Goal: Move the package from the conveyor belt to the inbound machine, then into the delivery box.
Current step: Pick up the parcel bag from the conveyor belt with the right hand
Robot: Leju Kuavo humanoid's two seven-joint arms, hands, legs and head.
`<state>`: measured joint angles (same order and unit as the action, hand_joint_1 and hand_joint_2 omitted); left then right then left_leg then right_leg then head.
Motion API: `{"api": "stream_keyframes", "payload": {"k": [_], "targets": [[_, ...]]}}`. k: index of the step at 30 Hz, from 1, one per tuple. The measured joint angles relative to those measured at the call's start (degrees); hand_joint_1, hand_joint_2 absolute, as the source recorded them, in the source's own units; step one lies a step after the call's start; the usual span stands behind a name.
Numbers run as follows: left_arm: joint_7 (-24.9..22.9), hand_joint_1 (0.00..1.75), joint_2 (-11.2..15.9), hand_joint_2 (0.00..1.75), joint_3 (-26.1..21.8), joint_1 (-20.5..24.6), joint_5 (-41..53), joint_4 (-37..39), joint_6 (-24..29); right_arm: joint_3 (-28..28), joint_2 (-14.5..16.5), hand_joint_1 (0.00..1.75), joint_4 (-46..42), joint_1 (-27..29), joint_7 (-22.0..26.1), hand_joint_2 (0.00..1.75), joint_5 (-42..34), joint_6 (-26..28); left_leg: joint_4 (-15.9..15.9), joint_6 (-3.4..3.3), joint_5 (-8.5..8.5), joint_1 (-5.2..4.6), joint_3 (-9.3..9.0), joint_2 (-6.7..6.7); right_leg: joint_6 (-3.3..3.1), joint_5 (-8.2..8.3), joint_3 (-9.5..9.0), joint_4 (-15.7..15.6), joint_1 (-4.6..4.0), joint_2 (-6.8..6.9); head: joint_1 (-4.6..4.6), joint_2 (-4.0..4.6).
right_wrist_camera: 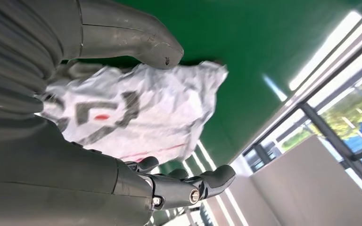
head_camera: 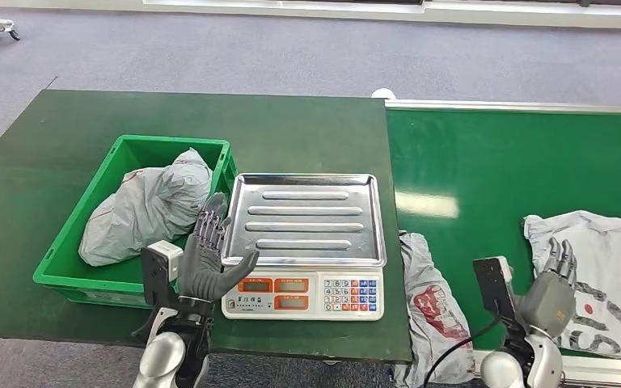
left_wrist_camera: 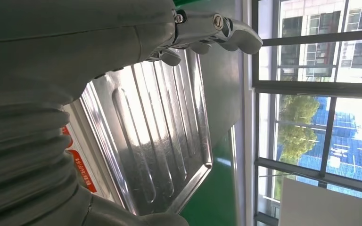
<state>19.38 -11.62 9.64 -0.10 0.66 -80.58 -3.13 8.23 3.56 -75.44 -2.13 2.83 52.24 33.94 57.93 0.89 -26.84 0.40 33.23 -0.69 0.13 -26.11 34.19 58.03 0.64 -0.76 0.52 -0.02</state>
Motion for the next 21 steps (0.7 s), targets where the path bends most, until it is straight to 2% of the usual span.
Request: {"api": "stream_keyframes", "payload": {"k": [5, 12, 21], "targets": [[-0.15, 0.00, -0.10, 1.75, 0.00, 0.03, 0.04, 0.13, 0.00, 2.78, 0.03, 0.00, 2.21, -0.53, -4.20, 1.75, 5.06, -0.21, 0.00, 0.00, 0.01, 0.00, -0.02, 0.04, 0.00, 0.01, 0.00, 0.00, -0.01, -0.02, 0.00, 0.00], [-0.25, 0.00, -0.10, 1.75, -0.02, 0.38, 0.03, 0.20, -0.07, 7.65, -1.91, 0.00, 14.00, -5.59, -7.76, 1.75, 7.75, -0.49, 0.00, -0.04, 0.06, 0.00, -0.02, 0.04, 0.02, 0.06, -0.03, 0.00, 0.01, -0.03, -0.01, 0.00], [-1.10, 0.00, -0.14, 1.75, -0.02, 1.45, 0.02, 0.30, -0.95, 10.55, -3.60, 0.00, 23.24, -9.43, -9.39, 1.75, 8.33, -3.01, 0.00, -0.04, 0.07, 0.00, -0.01, 0.04, 0.02, 0.06, -0.01, 0.00, 0.00, -0.03, 0.00, 0.00]]}}
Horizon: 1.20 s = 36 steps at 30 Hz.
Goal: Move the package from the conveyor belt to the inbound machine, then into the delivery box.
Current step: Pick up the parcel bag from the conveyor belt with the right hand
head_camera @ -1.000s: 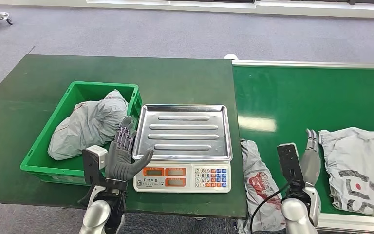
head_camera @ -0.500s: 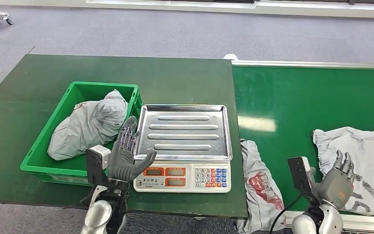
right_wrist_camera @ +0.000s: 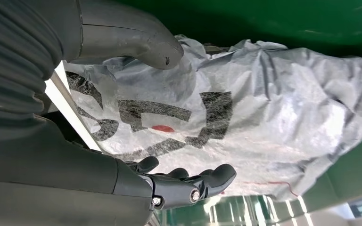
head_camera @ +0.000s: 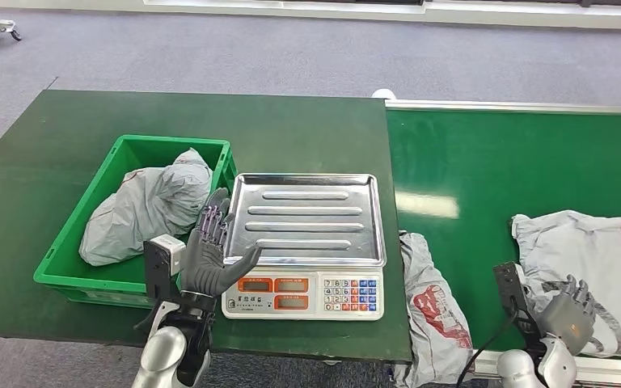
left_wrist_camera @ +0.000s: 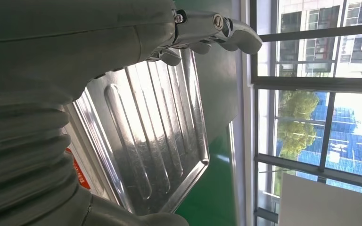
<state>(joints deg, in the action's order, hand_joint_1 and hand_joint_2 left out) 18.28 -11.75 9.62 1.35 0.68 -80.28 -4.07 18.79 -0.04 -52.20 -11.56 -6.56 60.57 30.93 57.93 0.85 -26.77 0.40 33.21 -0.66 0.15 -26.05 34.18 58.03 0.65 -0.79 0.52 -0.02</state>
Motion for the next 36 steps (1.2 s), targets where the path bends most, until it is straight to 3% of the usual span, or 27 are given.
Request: {"api": "stream_keyframes", "payload": {"k": [24, 36], "targets": [[-0.88, 0.00, -0.57, 1.75, 0.00, 0.31, 0.13, 0.13, -0.55, 3.67, -0.90, 0.00, 4.21, -1.41, 0.44, 1.75, -0.79, -2.73, 0.00, 0.00, 0.00, 0.00, 0.01, 0.00, 0.00, 0.00, 0.00, 0.00, 0.01, 0.01, 0.00, 0.00], [-1.00, 0.00, -0.48, 1.75, 0.00, 0.80, -0.04, 0.39, -1.82, 7.91, -2.72, 0.00, 10.21, -4.88, 8.89, 1.75, -15.94, -18.96, 0.00, -0.01, -0.01, 0.00, -0.06, 0.06, 0.01, 0.01, -0.07, -0.01, -0.01, -0.03, 0.00, 0.00]]}}
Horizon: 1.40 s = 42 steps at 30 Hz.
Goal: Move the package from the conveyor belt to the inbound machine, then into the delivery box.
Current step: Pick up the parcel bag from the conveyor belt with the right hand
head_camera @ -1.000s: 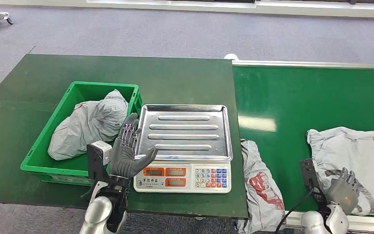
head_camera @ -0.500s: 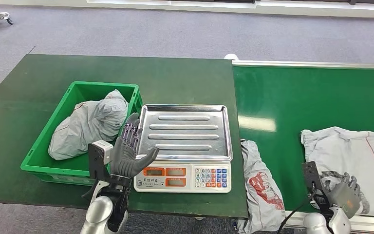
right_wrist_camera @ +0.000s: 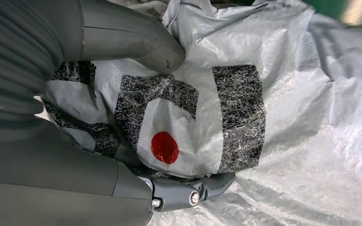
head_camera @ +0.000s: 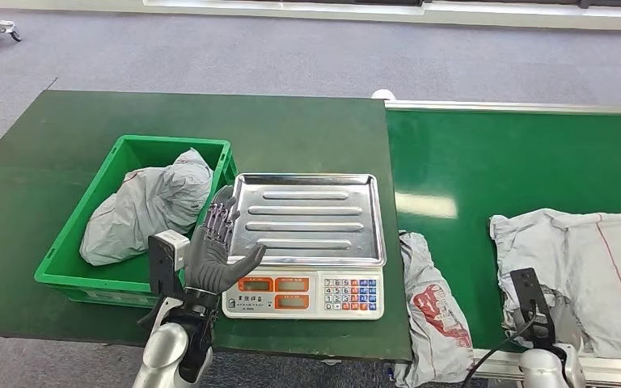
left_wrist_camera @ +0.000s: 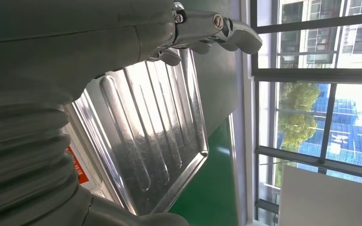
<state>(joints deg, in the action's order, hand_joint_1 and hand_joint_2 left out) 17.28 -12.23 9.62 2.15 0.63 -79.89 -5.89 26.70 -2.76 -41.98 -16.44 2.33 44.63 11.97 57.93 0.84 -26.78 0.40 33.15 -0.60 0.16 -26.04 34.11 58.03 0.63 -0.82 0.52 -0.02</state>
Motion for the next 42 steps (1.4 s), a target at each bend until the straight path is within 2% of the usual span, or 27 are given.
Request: {"api": "stream_keyframes", "payload": {"k": [3, 7, 22, 31, 42], "targets": [[0.24, 0.00, 0.09, 1.75, 0.00, 0.05, -0.12, 0.20, -0.21, 0.78, -0.58, 0.00, 1.19, -1.19, 2.29, 1.75, -4.17, -4.24, 0.00, -0.03, -0.06, 0.00, -0.12, 0.21, 0.02, 0.02, -0.09, -0.02, -0.01, -0.15, 0.00, 0.00], [0.38, 0.00, 0.12, 1.75, 0.00, 0.07, -0.28, 0.23, -0.21, 0.92, -1.07, 1.75, 2.66, -2.44, 2.80, 1.75, -5.45, -5.22, 0.01, -0.07, -0.10, 0.00, -0.26, 0.29, 0.07, 0.05, -0.23, -0.04, 0.00, -0.20, 0.00, 0.00], [0.38, 0.00, 0.12, 1.75, -0.25, 0.01, -0.44, -0.01, -0.21, 0.85, -1.80, 1.75, 4.91, -4.80, 3.51, 1.75, -6.63, -4.83, 0.10, -0.11, -0.04, 0.01, -0.35, 0.30, 0.18, 0.17, -0.38, -0.05, -0.03, -0.23, 0.00, 0.00], [0.38, 0.00, 0.12, 1.75, -0.39, -0.04, 0.06, -0.21, -0.21, -0.78, -1.48, 1.75, 4.70, -4.68, 3.35, 1.75, -5.58, -2.04, 0.10, -0.10, -0.03, 0.01, -0.27, 0.24, 0.17, 0.15, -0.33, -0.04, -0.03, -0.15, 0.00, 0.00], [0.38, 0.00, 0.12, 1.75, -0.39, -0.07, 0.15, -0.47, -0.21, -2.20, -0.90, 1.75, 4.14, -4.32, 3.52, 1.75, -5.54, -1.48, 0.10, -0.11, -0.03, 0.01, -0.18, 0.23, 0.18, 0.14, -0.26, -0.04, -0.01, -0.12, -0.01, 0.00]]}}
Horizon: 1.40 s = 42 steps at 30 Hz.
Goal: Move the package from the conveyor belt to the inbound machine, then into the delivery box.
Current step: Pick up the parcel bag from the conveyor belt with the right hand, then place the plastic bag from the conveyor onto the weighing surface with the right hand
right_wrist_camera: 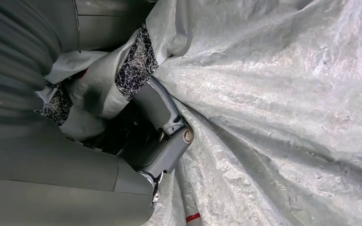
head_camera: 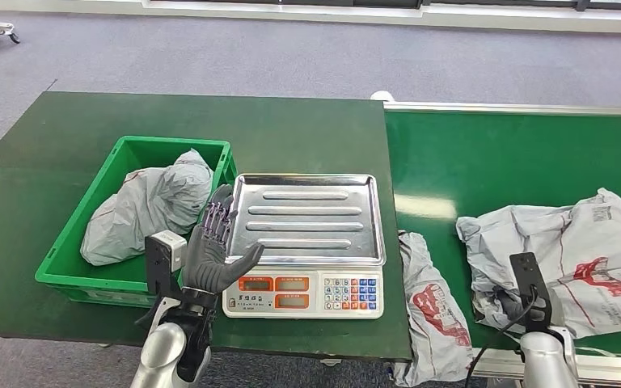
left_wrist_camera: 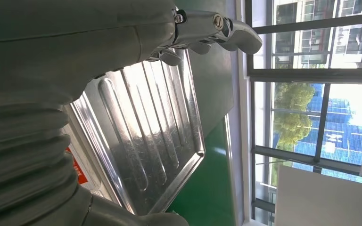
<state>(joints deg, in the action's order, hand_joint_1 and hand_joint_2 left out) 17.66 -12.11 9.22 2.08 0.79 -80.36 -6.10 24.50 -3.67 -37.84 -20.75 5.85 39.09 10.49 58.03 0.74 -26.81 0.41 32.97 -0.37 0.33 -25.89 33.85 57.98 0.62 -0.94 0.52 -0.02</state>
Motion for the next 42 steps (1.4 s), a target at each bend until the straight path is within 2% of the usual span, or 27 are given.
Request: {"api": "stream_keyframes", "payload": {"k": [3, 7, 12, 17, 24, 37, 40, 42], "targets": [[-0.01, 0.00, -0.02, 1.75, -0.03, -0.09, 0.33, -0.07, 0.08, -0.57, 0.84, 1.75, -2.73, 1.33, 2.10, 1.75, 0.12, 2.20, 0.00, -0.03, 0.02, 0.00, 0.07, -0.04, 0.00, 0.00, 0.02, 0.01, 0.01, 0.07, -0.02, 0.00], [0.15, 0.00, -0.25, 1.75, -0.25, -0.45, 1.04, -0.41, 0.51, -4.06, 3.67, 1.75, -14.67, 5.04, 4.21, 1.75, 1.69, 6.38, -0.01, -0.02, 0.06, 0.00, 0.17, -0.04, -0.01, 0.00, 0.15, 0.03, 0.01, 0.08, 0.00, 0.00], [1.24, 0.00, -0.55, 1.75, -0.31, -0.55, 1.74, -0.38, 1.07, -12.76, 6.36, 1.75, -31.40, 7.38, 3.22, 1.75, 5.56, 10.55, -0.03, 0.06, 0.12, 0.00, 0.26, -0.02, -0.02, 0.01, 0.31, 0.04, 0.00, 0.05, 0.01, 0.00], [1.98, 0.00, -0.55, 1.75, -0.31, -0.51, 1.77, 0.02, 1.27, -19.75, 7.01, 1.75, -40.13, 7.14, 0.90, 1.75, 7.15, 11.28, -0.02, 0.04, 0.13, 0.01, 0.28, -0.07, -0.01, 0.00, 0.32, 0.04, 0.01, 0.04, 0.01, 0.00], [2.08, 0.00, -0.55, 1.75, -0.31, -0.51, 1.77, 0.08, 1.30, -22.65, 7.15, 1.75, -44.11, 7.15, 0.87, 1.75, 6.93, 11.79, -0.02, 0.01, 0.12, 0.00, 0.31, -0.10, -0.01, 0.00, 0.34, 0.04, 0.09, 0.06, 0.01, 0.00], [1.47, 0.00, -0.55, 1.75, -0.30, 0.31, 0.85, 0.39, 1.31, -23.38, 7.07, 1.75, -44.63, 6.74, 0.49, 1.75, 4.62, 11.89, -0.02, 0.02, 0.13, 0.00, 0.34, -0.09, -0.01, 0.00, 0.39, 0.04, 0.08, 0.06, 0.01, 0.00], [1.42, 0.00, -0.55, 1.75, -0.28, 1.01, 0.58, 0.61, 1.53, -25.89, 7.13, 1.75, -44.42, 6.47, 1.13, 1.75, 5.13, 8.97, -0.03, 0.02, 0.13, 0.00, 0.40, -0.07, -0.02, 0.01, 0.41, 0.05, 0.05, 0.04, 0.00, 0.00], [1.43, 0.00, -0.56, 1.75, -0.28, 1.84, 0.47, 0.94, 2.01, -29.74, 7.53, 1.75, -43.50, 5.70, 0.85, 1.75, 5.86, 7.04, -0.04, 0.04, 0.14, 0.01, 0.41, -0.04, -0.03, 0.02, 0.44, 0.06, 0.02, 0.00, 0.01, 0.00]]}}
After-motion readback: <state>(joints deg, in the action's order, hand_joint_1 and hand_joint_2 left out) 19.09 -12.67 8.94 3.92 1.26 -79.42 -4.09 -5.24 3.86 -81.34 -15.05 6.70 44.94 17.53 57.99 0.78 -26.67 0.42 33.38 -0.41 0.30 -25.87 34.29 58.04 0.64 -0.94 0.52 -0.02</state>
